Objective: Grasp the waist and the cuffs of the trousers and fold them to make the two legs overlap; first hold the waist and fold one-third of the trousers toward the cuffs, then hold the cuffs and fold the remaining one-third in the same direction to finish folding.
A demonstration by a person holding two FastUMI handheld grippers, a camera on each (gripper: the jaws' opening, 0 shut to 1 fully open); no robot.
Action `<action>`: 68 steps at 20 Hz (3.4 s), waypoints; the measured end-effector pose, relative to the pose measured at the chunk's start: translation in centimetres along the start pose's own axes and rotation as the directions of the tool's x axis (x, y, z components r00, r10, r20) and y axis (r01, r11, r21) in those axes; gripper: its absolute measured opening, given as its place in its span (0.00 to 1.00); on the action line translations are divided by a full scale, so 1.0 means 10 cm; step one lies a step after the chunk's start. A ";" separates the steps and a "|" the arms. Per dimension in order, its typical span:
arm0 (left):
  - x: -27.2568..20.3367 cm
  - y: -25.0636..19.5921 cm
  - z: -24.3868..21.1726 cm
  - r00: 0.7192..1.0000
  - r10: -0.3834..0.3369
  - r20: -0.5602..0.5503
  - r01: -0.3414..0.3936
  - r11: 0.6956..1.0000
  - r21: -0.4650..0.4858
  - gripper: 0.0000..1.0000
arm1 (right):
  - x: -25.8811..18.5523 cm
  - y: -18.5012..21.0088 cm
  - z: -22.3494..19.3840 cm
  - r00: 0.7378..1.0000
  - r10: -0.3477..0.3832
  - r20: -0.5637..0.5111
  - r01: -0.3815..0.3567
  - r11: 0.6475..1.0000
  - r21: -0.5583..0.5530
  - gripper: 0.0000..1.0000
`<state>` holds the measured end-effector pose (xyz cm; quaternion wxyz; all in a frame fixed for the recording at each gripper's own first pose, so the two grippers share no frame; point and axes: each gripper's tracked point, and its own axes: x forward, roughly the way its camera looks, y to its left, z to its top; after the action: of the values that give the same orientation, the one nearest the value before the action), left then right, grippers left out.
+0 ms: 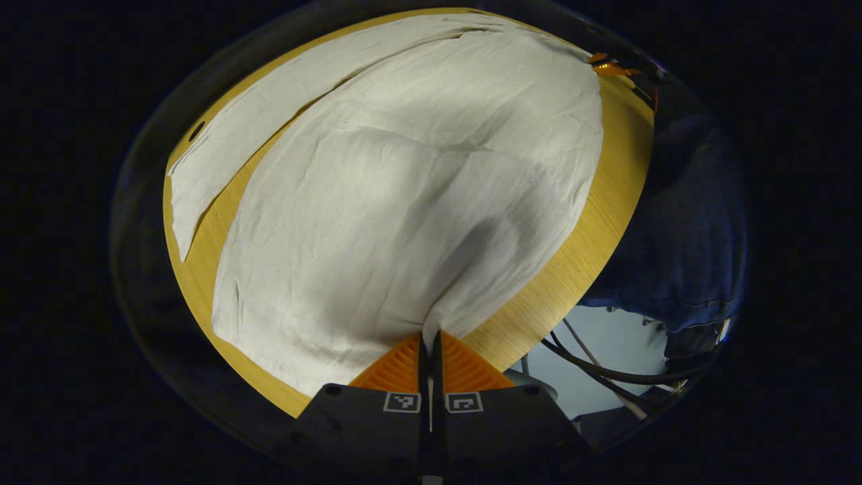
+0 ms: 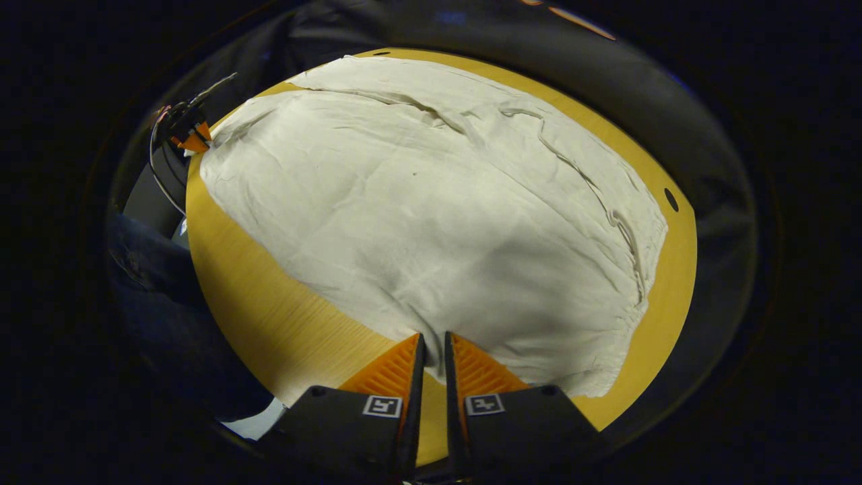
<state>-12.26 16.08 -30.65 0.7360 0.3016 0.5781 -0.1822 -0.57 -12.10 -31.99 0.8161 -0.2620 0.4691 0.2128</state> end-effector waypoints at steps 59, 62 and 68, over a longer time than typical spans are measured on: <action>-0.49 3.46 3.50 0.690 0.618 0.376 -0.462 0.777 -0.428 0.83 | 0.26 -2.28 2.50 0.896 -0.333 0.293 0.202 0.895 0.399 0.99; -0.84 3.41 3.59 0.601 0.648 0.468 -0.412 0.753 -0.513 0.96 | -0.14 -2.53 2.29 0.858 -0.404 0.318 0.221 0.848 0.482 0.98; -1.39 3.13 3.54 0.519 0.652 0.553 -0.313 0.746 -0.587 0.96 | -0.76 -2.81 1.31 0.823 -0.513 0.245 0.289 0.748 0.597 0.98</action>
<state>29.58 15.28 -4.74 0.9686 0.1910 0.1477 0.0588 21.05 -26.36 -13.40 0.9592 -0.0720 0.2661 -0.0629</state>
